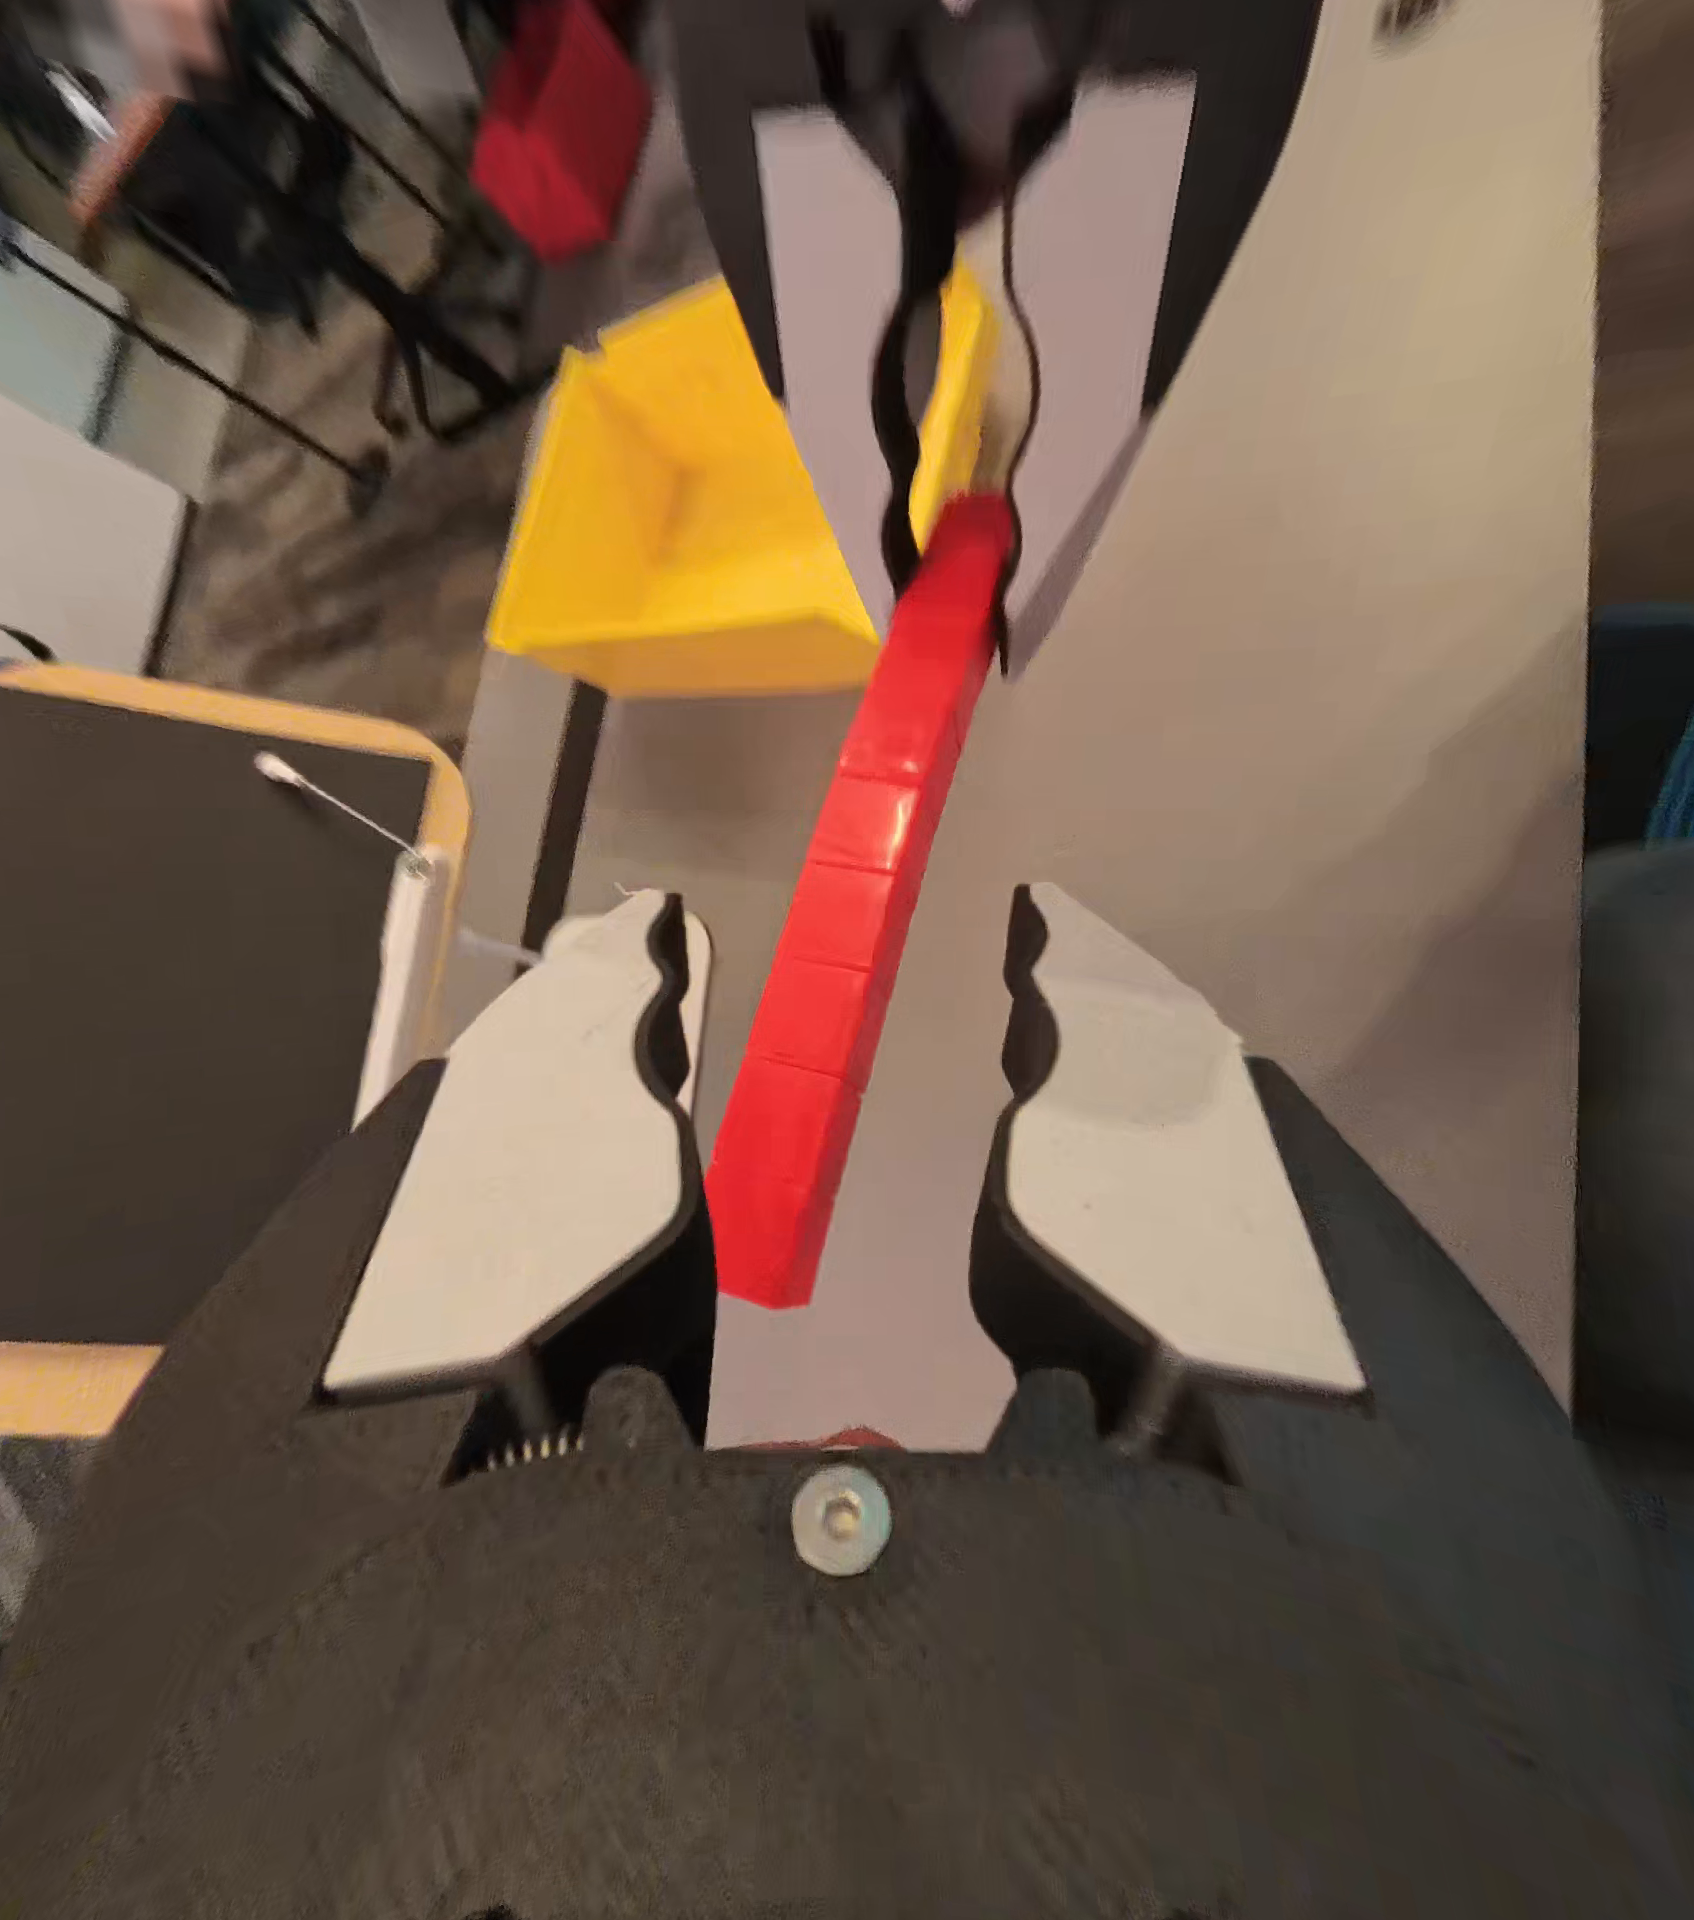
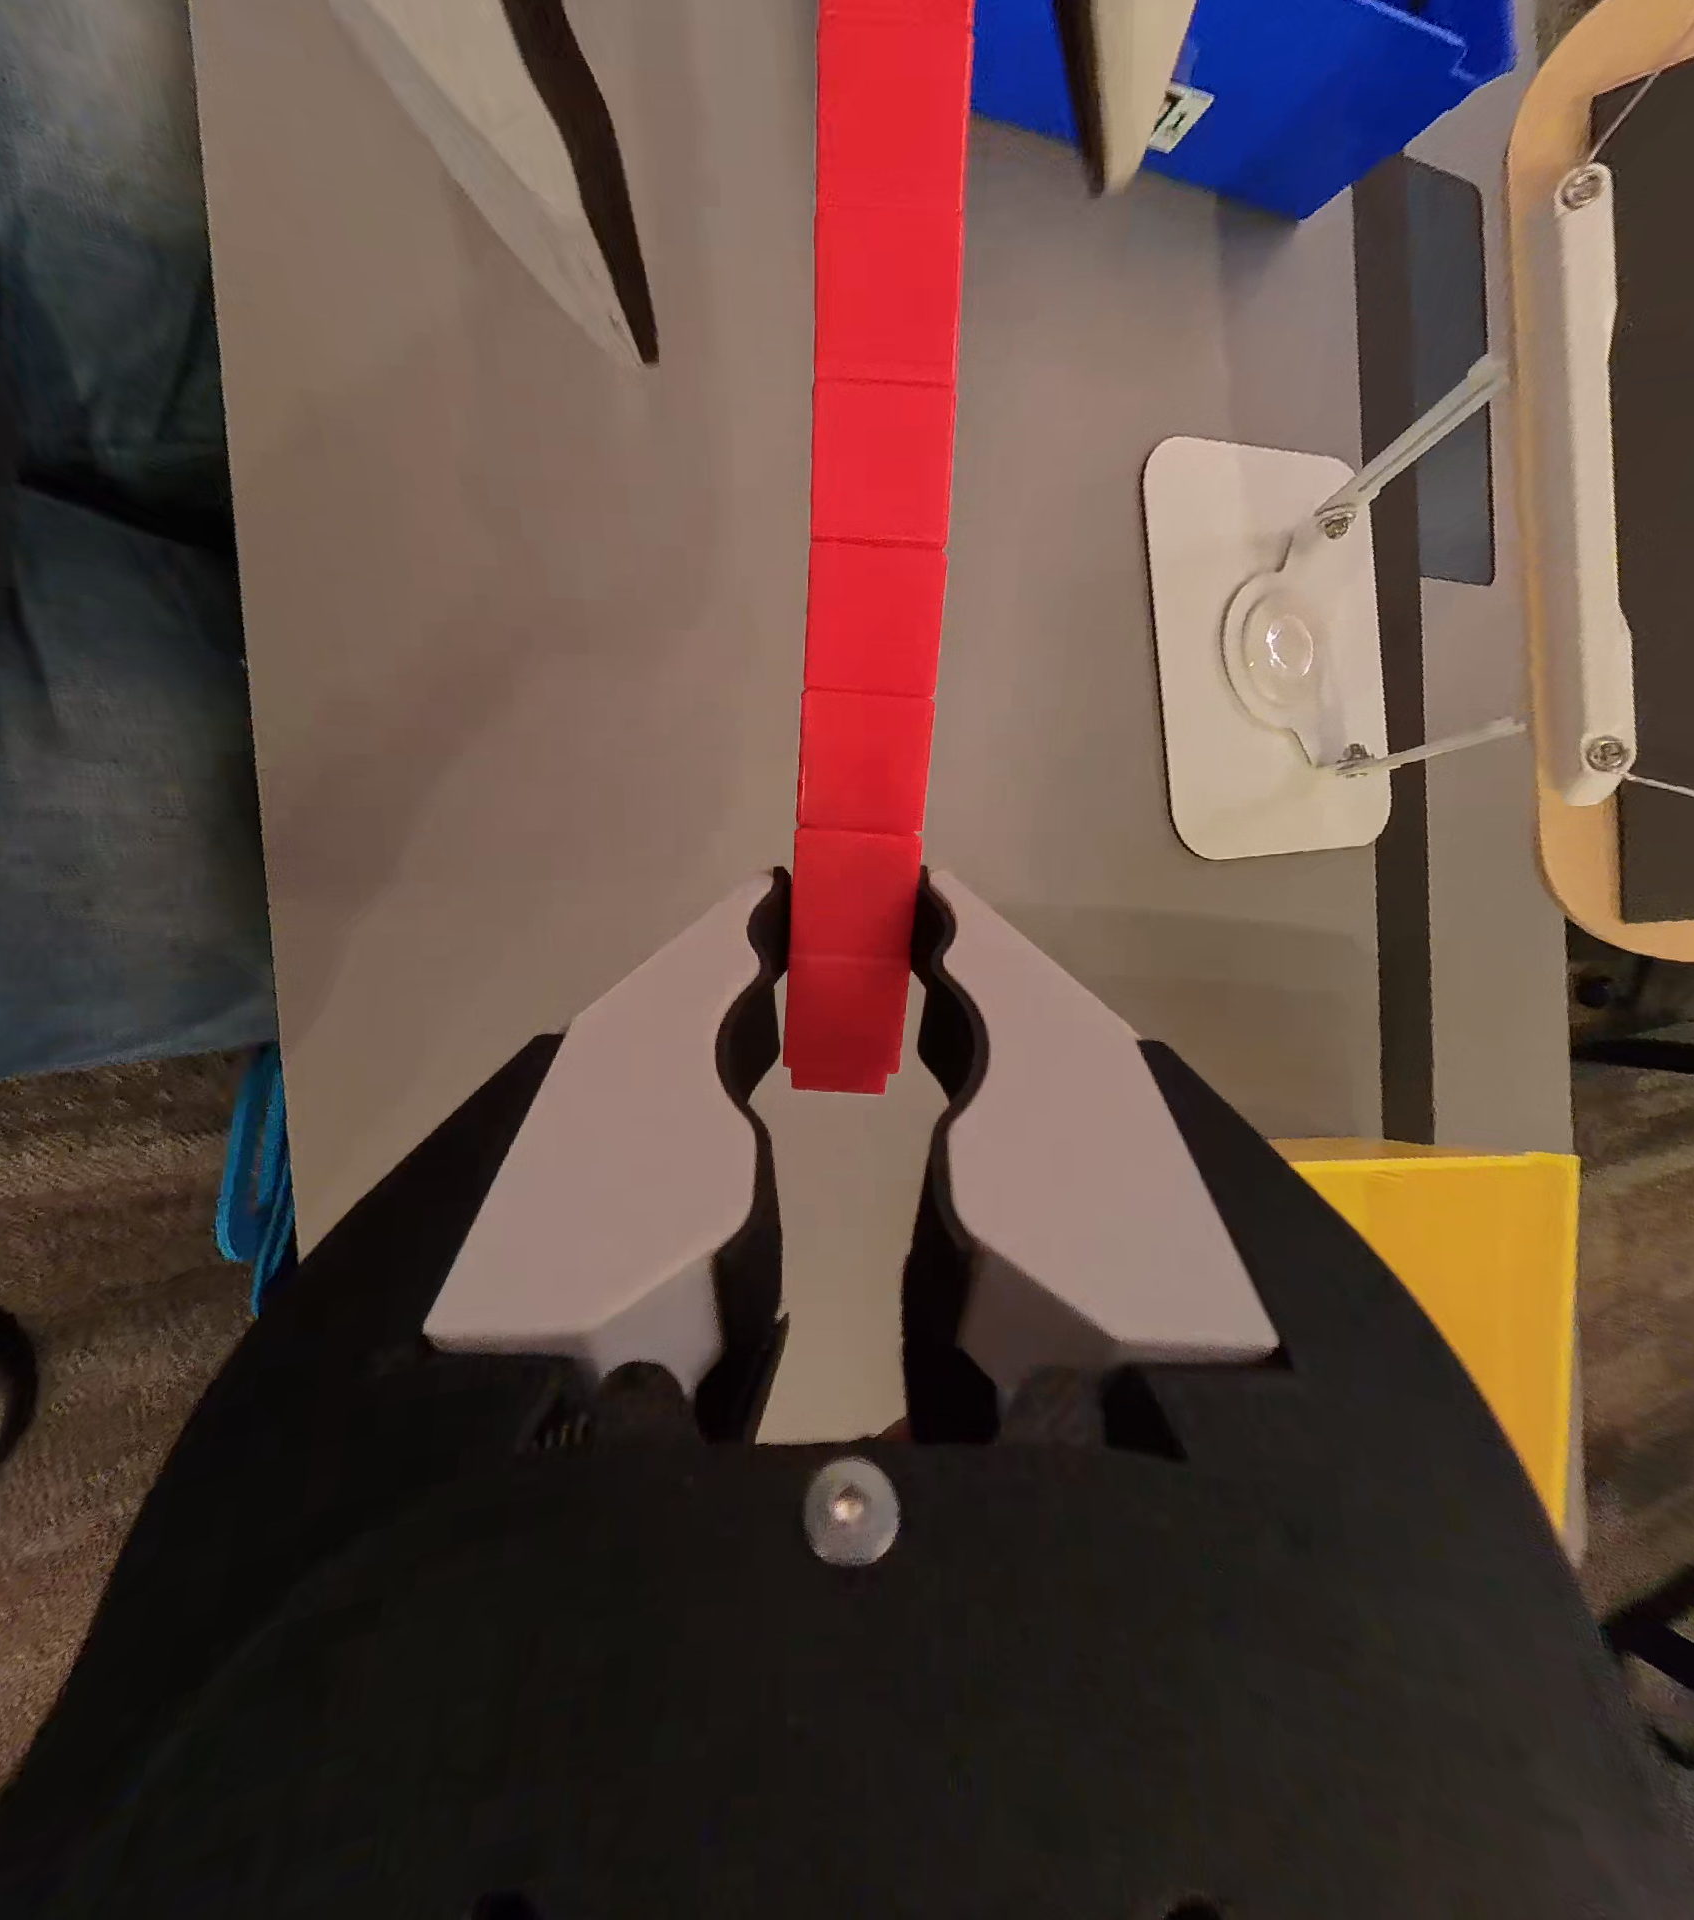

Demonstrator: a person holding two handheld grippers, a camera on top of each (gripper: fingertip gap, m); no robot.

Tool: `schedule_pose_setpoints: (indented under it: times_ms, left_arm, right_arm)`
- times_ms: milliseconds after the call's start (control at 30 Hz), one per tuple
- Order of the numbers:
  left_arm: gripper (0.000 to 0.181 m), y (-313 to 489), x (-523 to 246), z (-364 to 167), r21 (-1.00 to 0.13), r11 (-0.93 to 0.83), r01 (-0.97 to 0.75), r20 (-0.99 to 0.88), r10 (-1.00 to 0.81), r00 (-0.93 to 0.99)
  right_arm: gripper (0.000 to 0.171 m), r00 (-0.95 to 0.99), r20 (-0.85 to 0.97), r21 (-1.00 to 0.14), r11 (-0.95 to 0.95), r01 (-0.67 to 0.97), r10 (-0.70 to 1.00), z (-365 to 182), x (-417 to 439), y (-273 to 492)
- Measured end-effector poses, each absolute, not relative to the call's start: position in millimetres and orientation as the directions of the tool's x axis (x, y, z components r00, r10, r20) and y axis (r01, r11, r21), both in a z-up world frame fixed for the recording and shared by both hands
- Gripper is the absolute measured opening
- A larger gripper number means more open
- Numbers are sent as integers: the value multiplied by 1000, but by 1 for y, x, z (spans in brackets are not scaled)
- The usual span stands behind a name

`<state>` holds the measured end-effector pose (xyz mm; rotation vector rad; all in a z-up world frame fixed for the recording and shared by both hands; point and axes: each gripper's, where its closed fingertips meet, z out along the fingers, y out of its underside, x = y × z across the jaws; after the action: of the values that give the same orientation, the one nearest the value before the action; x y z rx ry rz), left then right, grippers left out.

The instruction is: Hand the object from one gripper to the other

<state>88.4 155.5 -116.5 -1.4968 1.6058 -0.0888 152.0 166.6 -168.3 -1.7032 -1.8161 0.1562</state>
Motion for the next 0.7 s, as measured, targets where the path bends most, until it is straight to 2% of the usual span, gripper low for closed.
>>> schedule_pose_setpoints:
  times_ms: [133, 233, 300, 333, 467, 567, 600, 667, 700]
  left_arm:
    - [48, 157, 79, -146, -433, 230, -872, -549, -834, 53]
    - [39, 160, 77, -161, -376, 222, -900, -539, -842, 18]
    - [23, 155, 77, -171, -370, 223, -902, -495, -869, -11]
    - [23, 155, 77, -174, -368, 223, -903, -493, -870, -14]
    - [23, 158, 80, -177, -425, 221, -878, -479, -878, 11]
    - [22, 164, 80, -174, -487, 214, -847, -480, -875, 55]
    - [22, 163, 81, -173, -528, 209, -823, -462, -884, 71]
    - [23, 165, 84, -167, -630, 181, -755, -406, -906, 122]
    - [23, 166, 84, -165, -675, 165, -719, -378, -914, 145]
  right_arm:
    - [20, -32, 390, -395, 198, 897, 920, -170, 149, 156]
    - [20, -65, 400, -364, 223, 904, 914, -169, 146, 150]
    - [20, -77, 397, -364, 234, 902, 915, -167, 144, 147]
    - [20, -82, 396, -363, 238, 901, 914, -166, 144, 146]
    - [20, -81, 412, -353, 241, 904, 908, -163, 145, 149]
    - [19, -50, 459, -405, 260, 877, 887, -149, 139, 155]
    - [26, -32, 488, -422, 267, 866, 872, -143, 137, 159]
    - [57, 43, 565, -484, 288, 826, 824, -122, 131, 169]
    - [62, 93, 581, -538, 297, 789, 808, -109, 128, 172]
